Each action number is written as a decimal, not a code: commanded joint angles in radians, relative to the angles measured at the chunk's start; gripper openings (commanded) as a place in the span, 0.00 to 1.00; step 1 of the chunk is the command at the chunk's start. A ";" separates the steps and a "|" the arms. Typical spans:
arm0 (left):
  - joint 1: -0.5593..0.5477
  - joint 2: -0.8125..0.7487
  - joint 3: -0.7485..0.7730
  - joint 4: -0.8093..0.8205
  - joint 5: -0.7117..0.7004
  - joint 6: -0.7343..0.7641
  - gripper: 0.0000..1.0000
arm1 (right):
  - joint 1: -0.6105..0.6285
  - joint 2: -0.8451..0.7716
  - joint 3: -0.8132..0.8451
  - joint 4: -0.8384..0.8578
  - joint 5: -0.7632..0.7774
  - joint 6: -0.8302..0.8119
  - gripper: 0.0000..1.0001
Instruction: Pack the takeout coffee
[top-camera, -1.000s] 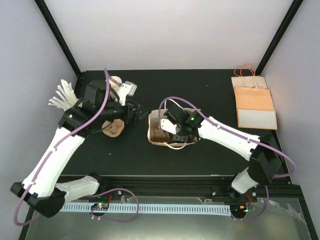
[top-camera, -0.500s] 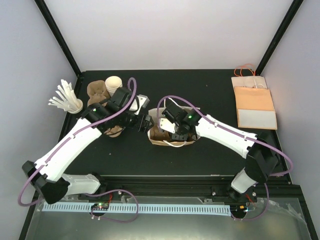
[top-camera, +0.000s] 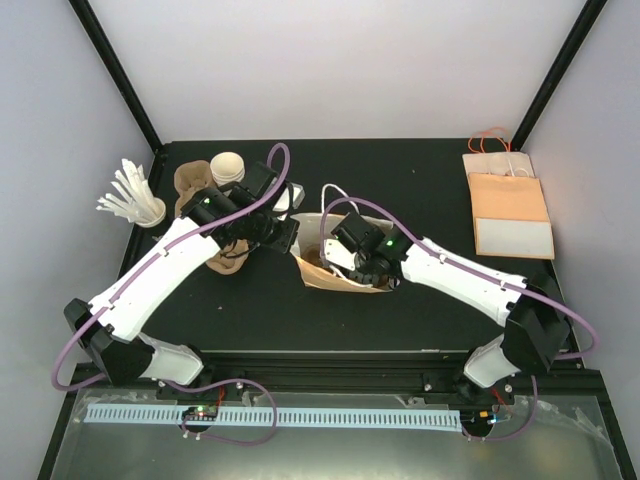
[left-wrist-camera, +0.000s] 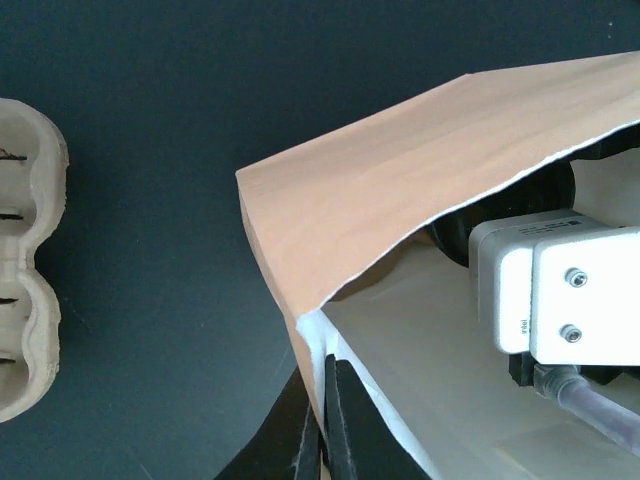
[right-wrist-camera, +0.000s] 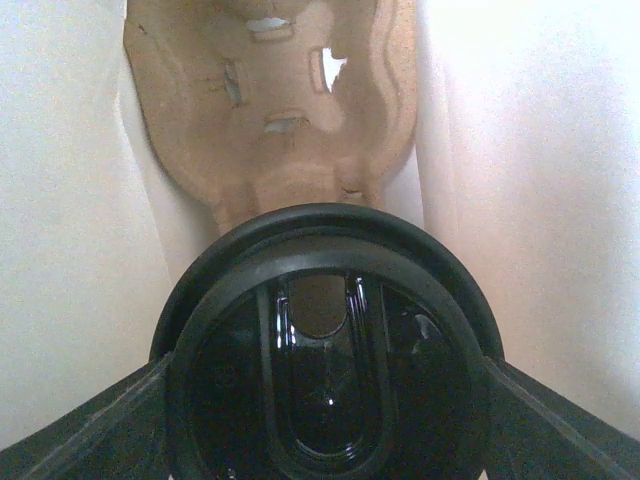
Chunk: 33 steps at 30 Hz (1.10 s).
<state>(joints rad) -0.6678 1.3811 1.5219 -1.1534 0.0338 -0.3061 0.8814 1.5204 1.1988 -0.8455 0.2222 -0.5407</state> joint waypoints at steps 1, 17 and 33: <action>0.008 -0.005 0.061 -0.059 -0.103 0.021 0.01 | -0.014 0.036 -0.091 -0.152 0.095 -0.024 0.80; 0.008 0.001 0.062 -0.041 -0.002 0.029 0.02 | -0.030 0.092 -0.104 -0.111 0.090 -0.002 0.80; -0.052 -0.183 -0.219 0.234 0.036 0.005 0.02 | 0.020 -0.178 -0.065 0.042 0.000 0.165 1.00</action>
<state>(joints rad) -0.6987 1.2800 1.3785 -1.0191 0.0929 -0.2893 0.8742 1.4391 1.1671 -0.8490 0.2520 -0.4408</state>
